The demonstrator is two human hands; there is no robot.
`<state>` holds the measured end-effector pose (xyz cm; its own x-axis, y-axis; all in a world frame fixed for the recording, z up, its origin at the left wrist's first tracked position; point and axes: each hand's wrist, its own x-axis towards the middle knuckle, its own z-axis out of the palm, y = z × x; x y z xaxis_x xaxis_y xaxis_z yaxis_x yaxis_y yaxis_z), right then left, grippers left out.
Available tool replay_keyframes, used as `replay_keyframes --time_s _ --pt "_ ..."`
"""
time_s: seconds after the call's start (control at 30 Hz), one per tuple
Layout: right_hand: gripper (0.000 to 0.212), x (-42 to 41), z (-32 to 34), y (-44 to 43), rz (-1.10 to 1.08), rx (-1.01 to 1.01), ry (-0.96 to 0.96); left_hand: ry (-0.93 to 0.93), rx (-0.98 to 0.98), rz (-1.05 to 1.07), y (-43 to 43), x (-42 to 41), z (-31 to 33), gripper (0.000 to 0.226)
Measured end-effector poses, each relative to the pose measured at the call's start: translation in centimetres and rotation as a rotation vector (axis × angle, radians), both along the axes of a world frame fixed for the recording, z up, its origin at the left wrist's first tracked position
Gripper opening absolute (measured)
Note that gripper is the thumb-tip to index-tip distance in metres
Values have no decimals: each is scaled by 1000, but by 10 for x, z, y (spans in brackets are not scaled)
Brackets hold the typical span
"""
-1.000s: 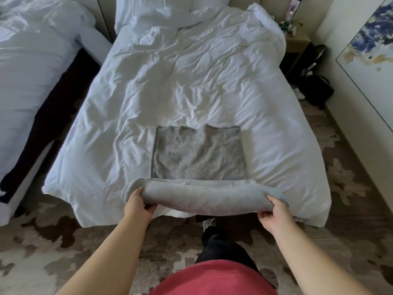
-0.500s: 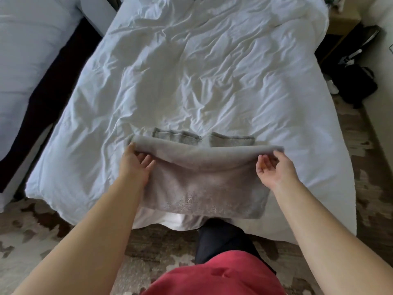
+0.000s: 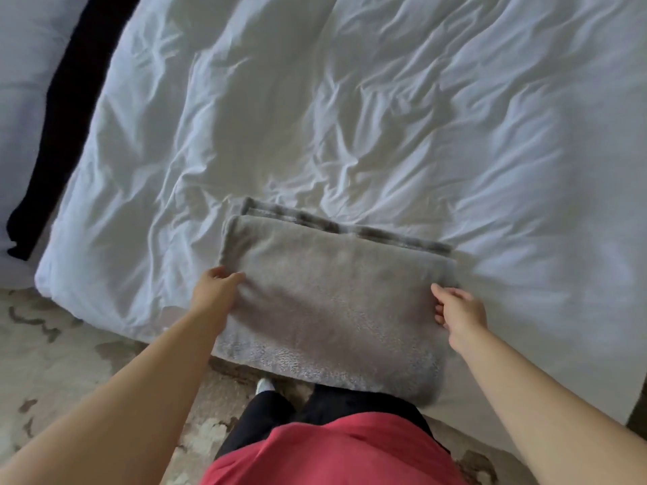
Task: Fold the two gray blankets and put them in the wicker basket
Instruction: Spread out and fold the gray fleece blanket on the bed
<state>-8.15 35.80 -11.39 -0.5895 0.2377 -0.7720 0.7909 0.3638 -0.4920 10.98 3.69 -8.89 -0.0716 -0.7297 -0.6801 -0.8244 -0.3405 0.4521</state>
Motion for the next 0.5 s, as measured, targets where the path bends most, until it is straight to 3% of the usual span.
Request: replay_keyframes --time_s 0.1,0.23,0.3,0.4,0.5 --pt "42 -15 -5 8 279 224 110 -98 -96 -103 -13 -8 -3 65" --pt "69 -28 -17 13 230 118 -34 -263 -128 -315 -37 -19 -16 84" --pt "62 -32 -25 14 194 27 -103 -247 -50 -273 -44 -25 -27 83" --pt "45 -33 -28 14 95 -121 -201 -134 83 -224 -47 -31 -39 51" --pt "36 -30 -20 8 39 -251 -305 -79 184 -185 -52 -32 -45 46"
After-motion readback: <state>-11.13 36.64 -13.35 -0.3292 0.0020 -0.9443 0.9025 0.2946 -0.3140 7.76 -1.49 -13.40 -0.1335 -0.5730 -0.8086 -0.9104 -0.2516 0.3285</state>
